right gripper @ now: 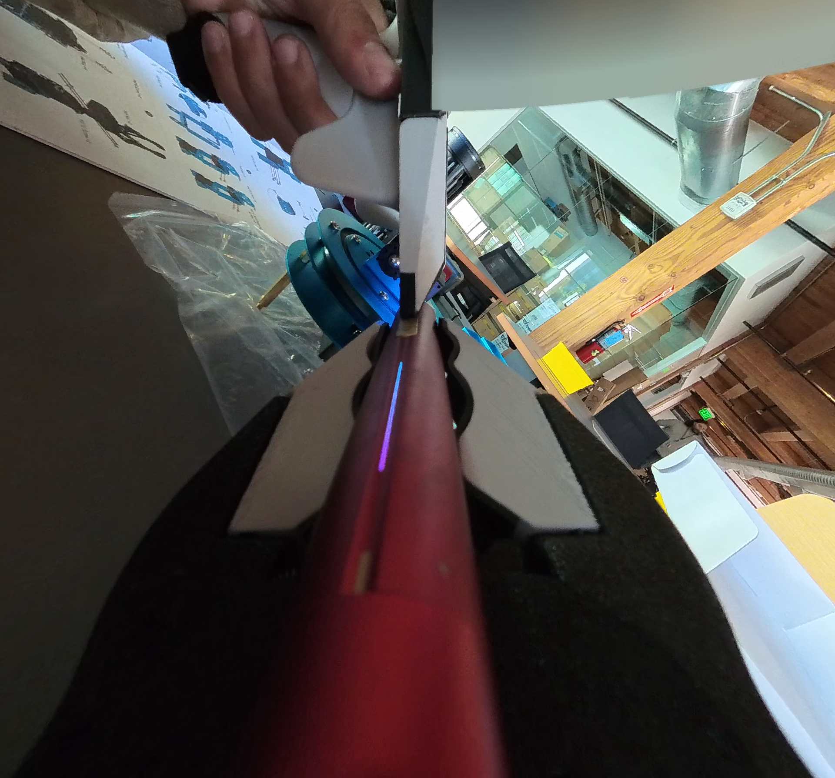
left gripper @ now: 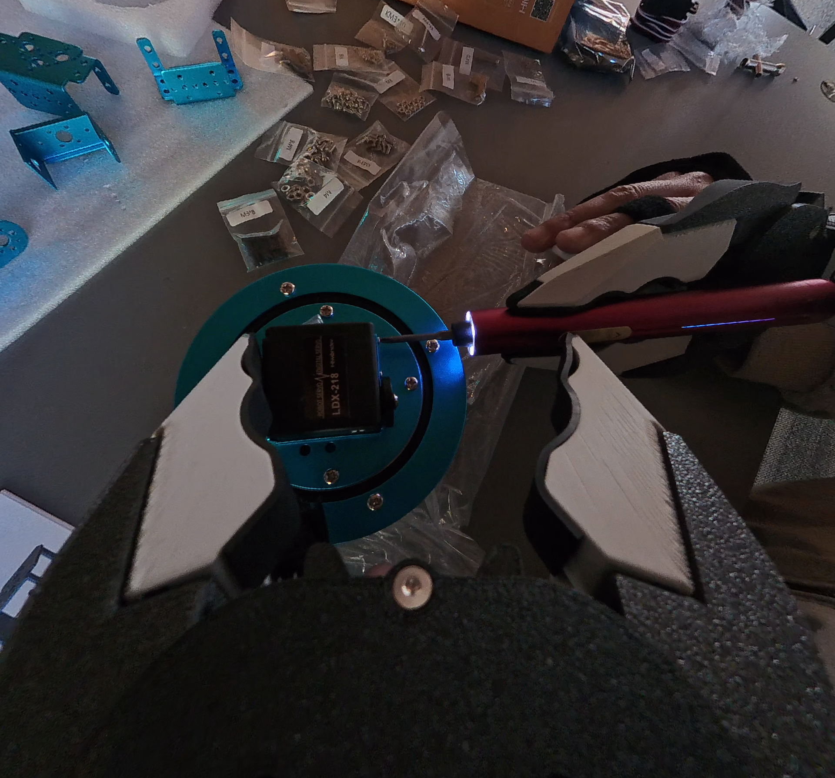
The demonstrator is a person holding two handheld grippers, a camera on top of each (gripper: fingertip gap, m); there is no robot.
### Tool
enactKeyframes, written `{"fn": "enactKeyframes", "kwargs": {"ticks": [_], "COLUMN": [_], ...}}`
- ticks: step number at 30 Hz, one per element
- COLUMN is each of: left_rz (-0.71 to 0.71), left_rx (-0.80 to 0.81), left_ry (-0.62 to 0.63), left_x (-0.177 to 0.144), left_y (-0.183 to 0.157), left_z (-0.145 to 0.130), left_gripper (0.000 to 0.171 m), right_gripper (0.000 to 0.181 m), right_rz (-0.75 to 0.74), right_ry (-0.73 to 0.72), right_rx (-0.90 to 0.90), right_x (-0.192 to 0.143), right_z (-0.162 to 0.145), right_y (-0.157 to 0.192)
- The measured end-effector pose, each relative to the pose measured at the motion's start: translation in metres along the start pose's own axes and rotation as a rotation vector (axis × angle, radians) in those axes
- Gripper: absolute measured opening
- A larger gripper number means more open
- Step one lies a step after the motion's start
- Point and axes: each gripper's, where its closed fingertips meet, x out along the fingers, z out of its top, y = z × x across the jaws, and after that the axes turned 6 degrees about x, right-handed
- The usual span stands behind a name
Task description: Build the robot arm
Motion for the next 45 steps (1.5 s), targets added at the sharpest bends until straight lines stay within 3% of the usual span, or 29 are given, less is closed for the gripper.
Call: {"fn": "enactKeyframes", "kwargs": {"ticks": [41, 45], "left_rz": [-0.003, -0.007], "left_rx": [0.062, 0.071], "left_ry": [0.009, 0.011], "left_x": [0.0025, 0.0001], "left_y": [0.0005, 0.0028], "left_z": [-0.0014, -0.0024], "left_gripper": [0.128, 0.115], "right_gripper": [0.021, 0.021], "right_rz": [-0.014, -0.016], "right_ry": [-0.006, -0.003], "right_rx": [-0.005, -0.027], "right_x": [0.0032, 0.0009], "right_z": [0.0016, 0.0033], "right_y": [-0.0018, -0.0006]}}
